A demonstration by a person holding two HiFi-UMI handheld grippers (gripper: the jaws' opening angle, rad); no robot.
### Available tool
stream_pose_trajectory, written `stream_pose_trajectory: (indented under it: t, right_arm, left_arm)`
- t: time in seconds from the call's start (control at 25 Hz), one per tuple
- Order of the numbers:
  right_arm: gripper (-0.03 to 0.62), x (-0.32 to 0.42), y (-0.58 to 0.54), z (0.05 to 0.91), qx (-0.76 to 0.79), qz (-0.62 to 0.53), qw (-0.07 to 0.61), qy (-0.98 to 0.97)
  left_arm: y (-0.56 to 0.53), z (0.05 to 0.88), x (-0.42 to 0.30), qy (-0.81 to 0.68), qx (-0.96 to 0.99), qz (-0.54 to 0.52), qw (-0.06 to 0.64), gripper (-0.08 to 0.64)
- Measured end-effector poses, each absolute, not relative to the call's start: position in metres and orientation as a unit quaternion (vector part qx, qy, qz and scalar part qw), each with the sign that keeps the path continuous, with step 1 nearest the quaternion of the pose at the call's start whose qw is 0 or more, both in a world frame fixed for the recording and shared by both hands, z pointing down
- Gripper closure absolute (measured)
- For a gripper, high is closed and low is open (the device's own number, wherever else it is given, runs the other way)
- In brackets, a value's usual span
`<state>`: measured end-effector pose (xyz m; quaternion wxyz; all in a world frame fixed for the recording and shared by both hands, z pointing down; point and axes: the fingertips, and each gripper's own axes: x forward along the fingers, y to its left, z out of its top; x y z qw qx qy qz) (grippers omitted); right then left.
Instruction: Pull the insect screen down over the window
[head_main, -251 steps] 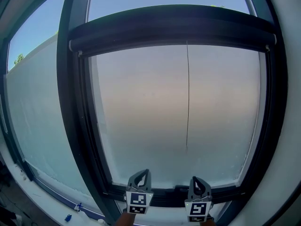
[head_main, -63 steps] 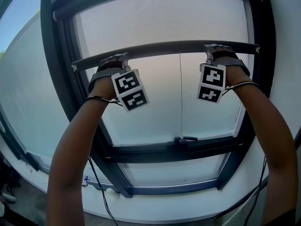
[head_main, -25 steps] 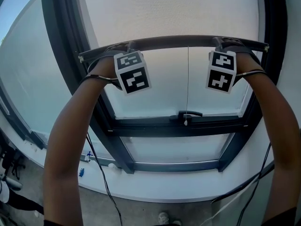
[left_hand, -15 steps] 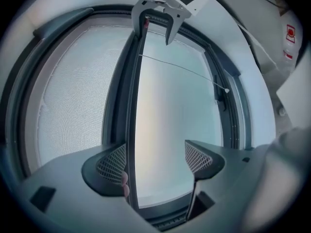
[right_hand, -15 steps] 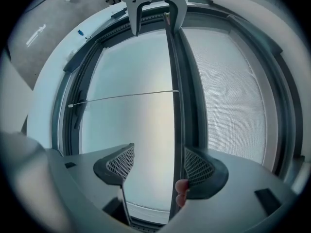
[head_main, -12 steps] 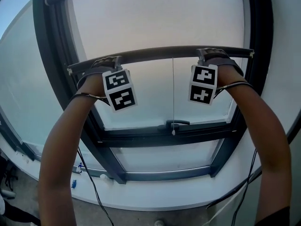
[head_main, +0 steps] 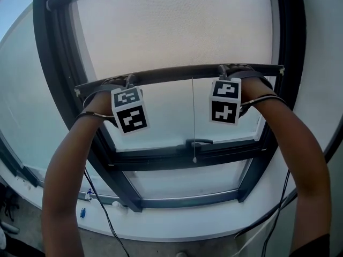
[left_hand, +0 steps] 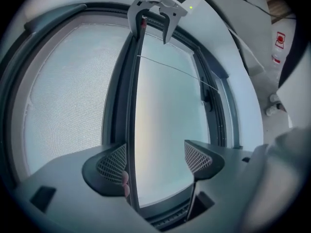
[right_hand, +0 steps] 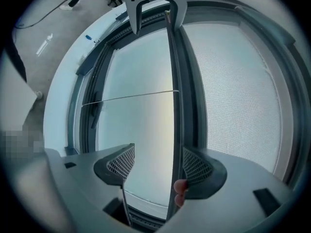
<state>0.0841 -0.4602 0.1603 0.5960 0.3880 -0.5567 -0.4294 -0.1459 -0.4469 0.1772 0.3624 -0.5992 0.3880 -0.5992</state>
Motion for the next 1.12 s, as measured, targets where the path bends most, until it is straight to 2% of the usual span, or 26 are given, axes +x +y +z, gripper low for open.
stream_pose_trajectory:
  t: [0.12, 0.32, 0.72, 1.12]
  right_arm:
    - [0.293, 0.084, -0.461, 0.168, 0.39, -0.43, 0.59, -0.562]
    - [0.293, 0.083, -0.471, 0.171, 0.433, -0.458, 0.551, -0.547]
    - [0.293, 0.082, -0.481, 0.189, 0.459, -0.474, 0.539, -0.523]
    - [0.293, 0.086, -0.48, 0.254, 0.451, -0.473, 0.542, -0.529]
  left_arm:
    - [-0.448, 0.184, -0.145, 0.39, -0.602, -0.595, 0.364, 0.186]
    - [-0.457, 0.186, -0.146, 0.424, -0.566, -0.578, 0.407, 0.186]
    - [-0.466, 0.203, -0.147, 0.441, -0.57, -0.556, 0.414, 0.186]
    - [-0.465, 0.267, -0.142, 0.432, -0.577, -0.562, 0.406, 0.186]
